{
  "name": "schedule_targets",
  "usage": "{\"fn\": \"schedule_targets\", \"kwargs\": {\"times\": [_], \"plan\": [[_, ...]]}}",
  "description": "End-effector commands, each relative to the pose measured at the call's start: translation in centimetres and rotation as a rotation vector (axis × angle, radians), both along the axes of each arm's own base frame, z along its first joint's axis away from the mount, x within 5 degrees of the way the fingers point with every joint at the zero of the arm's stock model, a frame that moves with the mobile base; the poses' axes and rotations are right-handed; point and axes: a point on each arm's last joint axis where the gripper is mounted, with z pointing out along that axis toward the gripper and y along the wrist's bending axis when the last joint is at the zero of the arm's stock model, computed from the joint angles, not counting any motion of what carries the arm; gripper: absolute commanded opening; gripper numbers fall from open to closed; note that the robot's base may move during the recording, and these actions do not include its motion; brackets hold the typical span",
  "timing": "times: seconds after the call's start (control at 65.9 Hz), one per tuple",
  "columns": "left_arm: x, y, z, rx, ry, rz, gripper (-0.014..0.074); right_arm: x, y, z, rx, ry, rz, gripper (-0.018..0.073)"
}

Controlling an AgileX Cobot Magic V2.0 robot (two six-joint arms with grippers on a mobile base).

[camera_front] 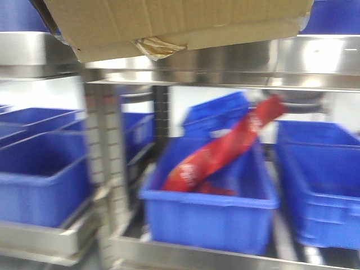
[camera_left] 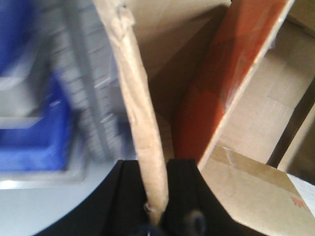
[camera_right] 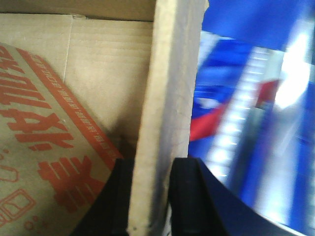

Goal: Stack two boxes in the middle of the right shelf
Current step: 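Raise the held boxes above the middle shelf with both grippers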

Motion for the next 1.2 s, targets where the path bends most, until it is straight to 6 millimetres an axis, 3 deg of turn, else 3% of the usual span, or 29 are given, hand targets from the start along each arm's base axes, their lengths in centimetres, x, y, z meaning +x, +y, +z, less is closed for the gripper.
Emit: {"fn": "schedule_targets", "kwargs": {"times": [0.0,1.183], "plan": [[-0.40,-0.02,0.75,-0.015,-0.035,-0.012,-0.0111,-0.54,-0.07,1.81,0.062,-0.104,0.006,-0.0154],[-0.40,-0.02,0.75,-0.015,-0.035,-0.012,-0.0111,-0.52,-0.07,1.86,0.065,-0.110,0.006,-0.0154]]}}
